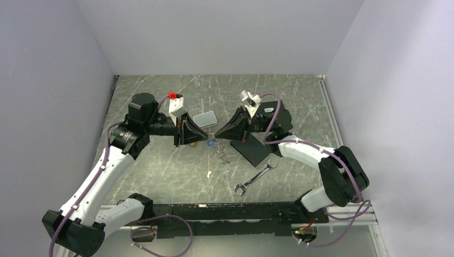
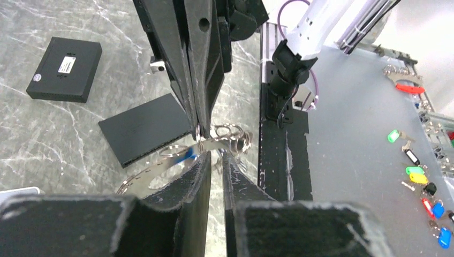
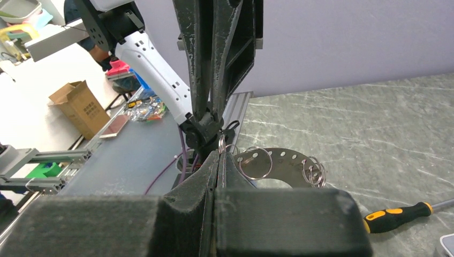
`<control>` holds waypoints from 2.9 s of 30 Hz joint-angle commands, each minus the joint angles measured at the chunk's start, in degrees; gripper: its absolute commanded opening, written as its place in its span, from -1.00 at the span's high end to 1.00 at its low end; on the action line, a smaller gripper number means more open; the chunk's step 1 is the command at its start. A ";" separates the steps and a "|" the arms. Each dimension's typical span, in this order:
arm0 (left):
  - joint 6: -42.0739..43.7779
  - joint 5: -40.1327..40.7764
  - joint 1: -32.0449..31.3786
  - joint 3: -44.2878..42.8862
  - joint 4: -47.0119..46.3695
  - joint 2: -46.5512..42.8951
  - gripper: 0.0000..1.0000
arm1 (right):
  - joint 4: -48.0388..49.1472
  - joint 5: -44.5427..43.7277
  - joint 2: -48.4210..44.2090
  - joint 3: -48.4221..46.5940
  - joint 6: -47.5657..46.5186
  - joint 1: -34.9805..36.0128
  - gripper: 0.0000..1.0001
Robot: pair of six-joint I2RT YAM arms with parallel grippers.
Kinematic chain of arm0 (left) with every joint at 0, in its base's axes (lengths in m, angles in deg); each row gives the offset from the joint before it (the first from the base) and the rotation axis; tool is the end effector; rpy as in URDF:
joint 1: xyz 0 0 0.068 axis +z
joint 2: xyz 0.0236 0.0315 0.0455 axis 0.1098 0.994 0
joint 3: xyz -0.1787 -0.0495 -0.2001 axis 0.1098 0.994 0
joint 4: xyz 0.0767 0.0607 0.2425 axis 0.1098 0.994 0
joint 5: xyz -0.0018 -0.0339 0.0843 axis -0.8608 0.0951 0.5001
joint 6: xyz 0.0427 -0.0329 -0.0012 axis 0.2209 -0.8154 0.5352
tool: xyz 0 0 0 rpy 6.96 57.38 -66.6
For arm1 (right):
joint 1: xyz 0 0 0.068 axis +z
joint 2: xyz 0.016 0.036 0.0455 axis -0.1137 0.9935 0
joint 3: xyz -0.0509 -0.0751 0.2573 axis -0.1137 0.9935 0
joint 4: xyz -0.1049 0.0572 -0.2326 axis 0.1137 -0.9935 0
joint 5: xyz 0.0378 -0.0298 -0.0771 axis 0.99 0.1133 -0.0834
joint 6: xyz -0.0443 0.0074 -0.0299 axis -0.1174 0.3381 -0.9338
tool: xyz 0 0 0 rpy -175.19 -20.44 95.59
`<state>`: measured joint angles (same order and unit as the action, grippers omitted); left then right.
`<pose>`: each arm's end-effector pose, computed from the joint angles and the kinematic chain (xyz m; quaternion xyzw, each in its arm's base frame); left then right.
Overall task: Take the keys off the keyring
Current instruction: Remove the key from the keyring.
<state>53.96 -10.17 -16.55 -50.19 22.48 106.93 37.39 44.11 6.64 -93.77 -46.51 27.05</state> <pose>0.1769 -0.1088 0.3815 0.4561 0.6077 -0.4930 0.4238 0.2289 0.1905 0.3109 -0.4267 0.4598 0.6624 0.4096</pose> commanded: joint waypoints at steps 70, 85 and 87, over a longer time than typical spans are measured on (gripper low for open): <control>-6.11 1.14 -0.62 -5.60 -5.02 4.02 0.45 | 12.47 -3.12 0.84 1.93 6.78 -0.71 1.00; -8.26 -0.56 -1.90 -1.08 -9.03 6.12 0.40 | 13.78 -3.13 0.82 1.92 7.88 -0.72 1.00; -8.71 -0.68 -2.24 0.25 -9.53 5.86 0.41 | 14.02 -3.19 0.84 1.80 8.19 -0.73 1.00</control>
<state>46.46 -8.86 -17.95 -51.94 15.51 113.07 46.46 41.45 8.60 -91.72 -39.26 26.18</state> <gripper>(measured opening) 0.301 0.010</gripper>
